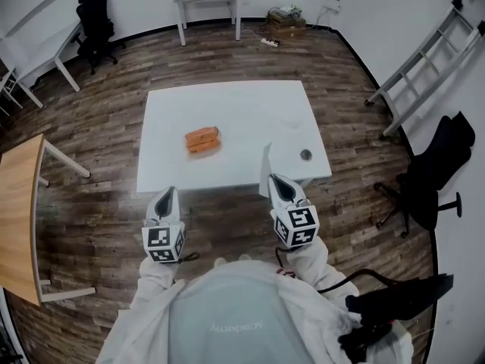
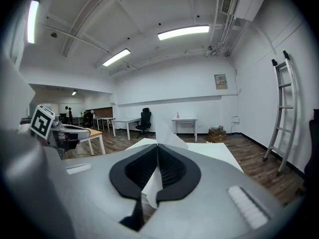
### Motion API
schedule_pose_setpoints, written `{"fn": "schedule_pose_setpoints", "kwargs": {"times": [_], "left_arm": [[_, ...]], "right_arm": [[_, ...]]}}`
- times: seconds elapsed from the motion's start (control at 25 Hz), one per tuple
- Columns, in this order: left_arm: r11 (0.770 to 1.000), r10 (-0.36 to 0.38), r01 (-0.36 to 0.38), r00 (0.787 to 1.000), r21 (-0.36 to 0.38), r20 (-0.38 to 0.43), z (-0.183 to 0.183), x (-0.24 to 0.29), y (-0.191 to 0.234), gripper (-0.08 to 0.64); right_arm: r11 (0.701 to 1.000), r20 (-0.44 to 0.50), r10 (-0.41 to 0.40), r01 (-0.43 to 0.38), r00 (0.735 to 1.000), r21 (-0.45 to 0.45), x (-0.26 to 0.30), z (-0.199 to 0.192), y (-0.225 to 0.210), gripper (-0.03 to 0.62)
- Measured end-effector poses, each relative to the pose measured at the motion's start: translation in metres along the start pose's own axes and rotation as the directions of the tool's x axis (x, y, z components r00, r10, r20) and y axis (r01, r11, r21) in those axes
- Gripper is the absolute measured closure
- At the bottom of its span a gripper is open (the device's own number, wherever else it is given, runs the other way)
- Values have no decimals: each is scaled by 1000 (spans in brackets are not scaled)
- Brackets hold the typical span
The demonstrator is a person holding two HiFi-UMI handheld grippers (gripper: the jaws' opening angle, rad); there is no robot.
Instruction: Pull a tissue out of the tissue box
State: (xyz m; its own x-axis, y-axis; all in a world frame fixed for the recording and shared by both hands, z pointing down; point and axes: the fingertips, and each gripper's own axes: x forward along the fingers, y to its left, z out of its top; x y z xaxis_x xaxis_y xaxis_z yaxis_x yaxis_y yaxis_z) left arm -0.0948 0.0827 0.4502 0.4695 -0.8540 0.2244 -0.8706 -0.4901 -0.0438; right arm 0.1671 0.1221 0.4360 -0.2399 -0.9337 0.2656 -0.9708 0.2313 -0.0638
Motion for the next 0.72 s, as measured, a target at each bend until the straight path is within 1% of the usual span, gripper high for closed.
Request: {"fn": "schedule_pose_setpoints", "kwargs": {"times": [0.2,0.4,0.72], "left_arm": [[1000,8,-8,1000,5,6,4,5,-5,560],[1000,9,-9,1000,2,2,2,8,-6,560],[1000,-8,8,1000,9,7,5,15,-11,560]], "right_arm": [[999,12,15,-14,1000,-33,3,6,-3,591],[998,4,14,-14,1000,-54,6,4,-4,592],[1000,9,21,-20,1000,-21,4,4,-8,592]]}}
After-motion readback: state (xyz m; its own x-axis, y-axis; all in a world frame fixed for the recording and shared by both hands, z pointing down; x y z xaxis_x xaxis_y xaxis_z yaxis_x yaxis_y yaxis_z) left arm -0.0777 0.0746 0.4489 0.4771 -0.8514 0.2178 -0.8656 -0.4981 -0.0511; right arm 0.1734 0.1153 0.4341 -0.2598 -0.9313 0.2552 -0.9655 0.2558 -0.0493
